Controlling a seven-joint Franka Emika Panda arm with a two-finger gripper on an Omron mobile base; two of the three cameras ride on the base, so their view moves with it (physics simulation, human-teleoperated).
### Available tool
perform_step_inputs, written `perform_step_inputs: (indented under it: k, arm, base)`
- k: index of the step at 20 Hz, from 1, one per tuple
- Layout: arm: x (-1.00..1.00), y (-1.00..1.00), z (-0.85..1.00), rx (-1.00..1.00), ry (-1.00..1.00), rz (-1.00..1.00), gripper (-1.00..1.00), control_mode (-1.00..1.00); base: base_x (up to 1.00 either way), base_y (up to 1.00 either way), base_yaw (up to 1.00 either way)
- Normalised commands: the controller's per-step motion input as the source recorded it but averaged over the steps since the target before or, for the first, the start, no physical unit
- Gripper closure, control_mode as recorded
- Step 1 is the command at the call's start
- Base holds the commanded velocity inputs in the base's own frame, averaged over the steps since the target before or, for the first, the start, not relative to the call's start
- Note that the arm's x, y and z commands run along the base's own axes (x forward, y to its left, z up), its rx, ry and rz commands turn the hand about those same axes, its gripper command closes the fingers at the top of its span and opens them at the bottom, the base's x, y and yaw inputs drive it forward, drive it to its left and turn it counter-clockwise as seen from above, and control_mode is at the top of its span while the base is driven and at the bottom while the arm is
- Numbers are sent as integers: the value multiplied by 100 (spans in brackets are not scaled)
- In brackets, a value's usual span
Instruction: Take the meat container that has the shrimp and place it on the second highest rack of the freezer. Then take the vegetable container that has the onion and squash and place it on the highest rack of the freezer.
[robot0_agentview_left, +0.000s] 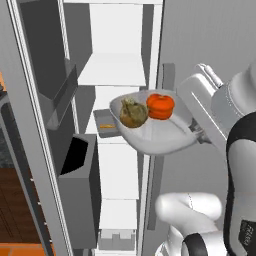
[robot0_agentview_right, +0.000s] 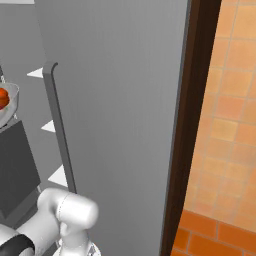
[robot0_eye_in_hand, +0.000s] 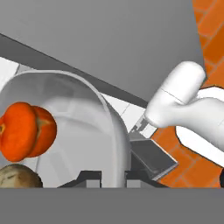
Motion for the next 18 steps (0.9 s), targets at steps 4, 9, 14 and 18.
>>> perform_step_inputs:
  k: [4, 9, 14, 18]
  arm:
    - [45, 39, 16, 0, -5, -51, 100, -100]
    - [20, 7, 33, 10, -4, -32, 100, -100]
    - [-15, 0, 52, 17, -14, -14, 100, -100]
    - [43, 25, 34, 8, -6, -4, 100, -100]
  base:
    - [0, 0, 0]
    - [0, 0, 0]
    - [0, 0, 0]
    - [0, 0, 0]
